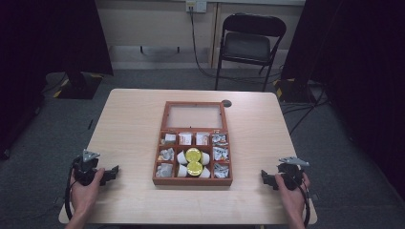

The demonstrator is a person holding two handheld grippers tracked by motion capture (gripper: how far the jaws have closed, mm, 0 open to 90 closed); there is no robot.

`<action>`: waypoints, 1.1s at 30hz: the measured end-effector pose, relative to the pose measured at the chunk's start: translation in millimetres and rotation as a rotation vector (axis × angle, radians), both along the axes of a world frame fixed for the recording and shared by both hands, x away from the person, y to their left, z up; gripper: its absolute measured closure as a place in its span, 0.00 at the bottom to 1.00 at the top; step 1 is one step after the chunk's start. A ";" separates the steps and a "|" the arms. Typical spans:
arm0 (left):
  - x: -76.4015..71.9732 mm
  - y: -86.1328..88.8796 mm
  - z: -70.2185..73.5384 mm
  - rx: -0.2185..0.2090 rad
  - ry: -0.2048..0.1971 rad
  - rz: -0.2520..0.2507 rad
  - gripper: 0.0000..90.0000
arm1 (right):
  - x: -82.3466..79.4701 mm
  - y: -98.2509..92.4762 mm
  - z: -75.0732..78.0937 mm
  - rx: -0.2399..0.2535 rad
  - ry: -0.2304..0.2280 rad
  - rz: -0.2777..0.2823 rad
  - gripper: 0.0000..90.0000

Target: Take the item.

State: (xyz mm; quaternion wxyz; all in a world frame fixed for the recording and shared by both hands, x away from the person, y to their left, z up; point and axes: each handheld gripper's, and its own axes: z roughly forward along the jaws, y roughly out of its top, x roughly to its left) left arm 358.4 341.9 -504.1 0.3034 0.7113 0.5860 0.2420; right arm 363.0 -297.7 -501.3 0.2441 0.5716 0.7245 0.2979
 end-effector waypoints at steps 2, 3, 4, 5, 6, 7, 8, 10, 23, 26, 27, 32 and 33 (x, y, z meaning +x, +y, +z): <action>0.0 0.0 0.0 0.000 0.000 0.000 0.00 | 0.0 0.0 0.0 0.000 0.000 0.000 0.00; 0.0 0.0 0.0 0.000 0.000 0.000 0.00 | 0.0 0.0 0.0 0.000 0.000 0.000 0.00; 0.0 0.0 0.0 0.000 0.000 0.000 0.00 | 0.0 0.0 0.0 0.000 0.000 0.000 0.00; 0.0 0.0 0.0 0.000 0.000 -0.001 0.00 | 0.0 0.0 0.0 0.000 0.000 0.000 0.00; 0.0 0.0 0.0 0.000 0.000 -0.001 0.00 | 0.0 0.0 0.0 0.000 0.000 0.000 0.00; 0.1 0.1 0.1 0.000 0.001 -0.004 0.00 | 0.0 0.0 0.0 0.000 0.000 0.000 0.00; 0.3 0.3 0.1 -0.001 0.001 -0.008 0.00 | 0.0 0.0 0.0 0.000 0.000 0.000 0.00; 0.6 0.7 0.1 0.000 0.001 -0.012 0.00 | 0.0 0.0 0.0 0.000 0.000 0.000 0.00; -0.1 3.0 4.8 -0.025 -0.016 0.045 0.18 | 0.0 0.0 0.0 0.000 0.000 0.000 0.00; -0.9 2.9 6.7 -0.032 -0.019 0.048 0.18 | 0.0 0.0 0.0 0.000 0.000 0.000 0.00; -1.6 1.9 7.9 -0.045 -0.023 0.045 0.18 | 0.1 0.0 0.0 0.000 0.000 0.000 0.00; -3.3 -0.7 11.1 -0.058 -0.030 0.024 0.18 | 0.1 0.0 0.0 0.000 0.000 0.000 0.00; -3.9 -3.0 12.4 -0.057 -0.036 0.019 0.18 | 0.0 0.0 0.0 0.000 0.000 0.000 0.00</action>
